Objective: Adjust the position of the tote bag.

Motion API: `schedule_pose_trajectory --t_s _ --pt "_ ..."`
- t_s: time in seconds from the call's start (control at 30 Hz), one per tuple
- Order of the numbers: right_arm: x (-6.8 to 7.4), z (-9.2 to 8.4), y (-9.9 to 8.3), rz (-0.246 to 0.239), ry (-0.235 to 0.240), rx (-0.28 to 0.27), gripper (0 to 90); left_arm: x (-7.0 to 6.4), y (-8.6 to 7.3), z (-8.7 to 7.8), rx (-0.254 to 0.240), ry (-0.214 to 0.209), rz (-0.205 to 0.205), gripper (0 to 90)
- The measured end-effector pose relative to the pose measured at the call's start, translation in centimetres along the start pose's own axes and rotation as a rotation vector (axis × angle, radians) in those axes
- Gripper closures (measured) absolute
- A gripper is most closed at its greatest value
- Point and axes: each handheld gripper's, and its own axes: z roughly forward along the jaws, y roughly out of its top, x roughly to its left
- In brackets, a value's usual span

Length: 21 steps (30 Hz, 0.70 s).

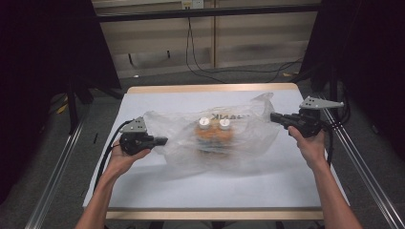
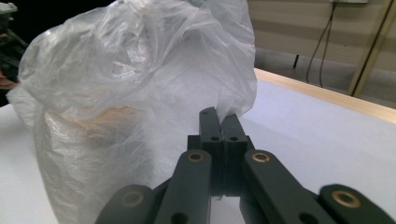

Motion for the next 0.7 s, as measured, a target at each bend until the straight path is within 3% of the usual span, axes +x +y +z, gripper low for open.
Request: schedule_pose_trajectory --t_s 0.2,0.3,0.7 --pt "0.2 -0.4 -0.3 -0.01 0.028 0.02 90.0 -0.4 -0.2 0.7 0.058 -0.081 0.02 90.0" --pt "0.1 -0.4 -0.7 -0.012 0.031 0.039 90.0 -0.5 -0.3 1.1 0.087 -0.07 0.021 90.0" --pt "-0.3 1.2 -2.2 -0.023 0.051 0.156 90.0 -0.5 -1.0 2.4 0.166 -0.113 0.034 90.0"
